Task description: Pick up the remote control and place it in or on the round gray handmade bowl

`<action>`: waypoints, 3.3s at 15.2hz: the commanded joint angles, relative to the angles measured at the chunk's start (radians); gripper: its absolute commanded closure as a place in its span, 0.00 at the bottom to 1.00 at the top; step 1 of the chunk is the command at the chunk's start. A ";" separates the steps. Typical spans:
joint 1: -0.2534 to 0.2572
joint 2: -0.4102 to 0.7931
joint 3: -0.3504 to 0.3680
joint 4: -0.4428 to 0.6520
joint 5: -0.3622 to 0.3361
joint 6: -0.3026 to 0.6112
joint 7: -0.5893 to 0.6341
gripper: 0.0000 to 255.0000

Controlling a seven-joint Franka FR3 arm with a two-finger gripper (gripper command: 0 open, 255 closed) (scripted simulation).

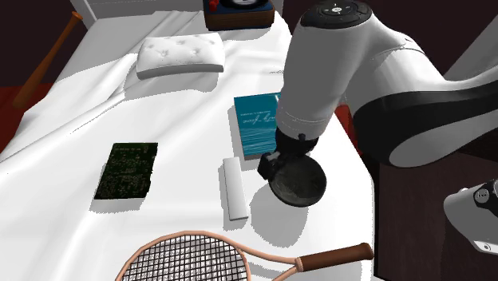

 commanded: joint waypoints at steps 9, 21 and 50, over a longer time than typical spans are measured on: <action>0.077 0.412 -0.077 0.348 -0.096 0.044 0.236 0.00; 0.118 0.664 -0.125 0.561 -0.109 0.081 0.306 0.00; 0.105 0.558 -0.107 0.541 -0.092 -0.005 0.298 1.00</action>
